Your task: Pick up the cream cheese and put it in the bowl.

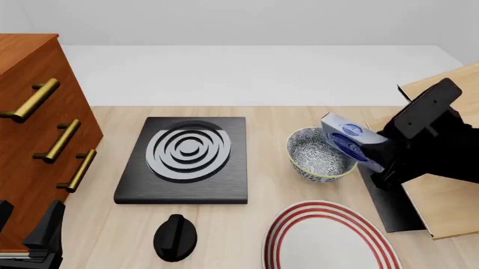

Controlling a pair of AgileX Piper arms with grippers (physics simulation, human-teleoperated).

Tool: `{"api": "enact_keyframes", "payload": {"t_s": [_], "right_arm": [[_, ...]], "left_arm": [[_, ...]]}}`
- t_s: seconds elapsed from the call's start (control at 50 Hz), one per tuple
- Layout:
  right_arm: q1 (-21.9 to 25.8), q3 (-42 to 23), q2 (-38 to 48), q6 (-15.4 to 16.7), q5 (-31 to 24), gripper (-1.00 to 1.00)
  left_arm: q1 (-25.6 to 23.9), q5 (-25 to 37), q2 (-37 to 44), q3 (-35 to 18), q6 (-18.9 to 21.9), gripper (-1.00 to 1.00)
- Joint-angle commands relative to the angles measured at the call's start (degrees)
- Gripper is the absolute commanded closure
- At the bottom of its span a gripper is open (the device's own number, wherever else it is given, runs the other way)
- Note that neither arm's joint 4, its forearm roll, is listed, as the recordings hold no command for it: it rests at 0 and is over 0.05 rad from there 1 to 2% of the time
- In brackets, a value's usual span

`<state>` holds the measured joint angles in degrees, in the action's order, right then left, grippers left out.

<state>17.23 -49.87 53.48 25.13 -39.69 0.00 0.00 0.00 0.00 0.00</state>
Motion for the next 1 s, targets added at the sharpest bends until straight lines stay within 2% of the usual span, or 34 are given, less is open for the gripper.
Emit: {"api": "enact_keyframes", "payload": {"t_s": [0.02,0.48,1.0], "right_arm": [[-2.9,-0.2,2.6,-0.9,0.9,1.0],[-5.6,0.3,10.0,-2.2,5.7,1.0],[-5.3,0.2,16.6,-3.0,11.6,1.0]], "left_arm": [[0.0,0.0,0.0,0.0,0.0,-1.0],[0.0,0.0,0.0,0.0,0.0,-1.0],[0.0,0.0,0.0,0.0,0.0,-1.0]]}}
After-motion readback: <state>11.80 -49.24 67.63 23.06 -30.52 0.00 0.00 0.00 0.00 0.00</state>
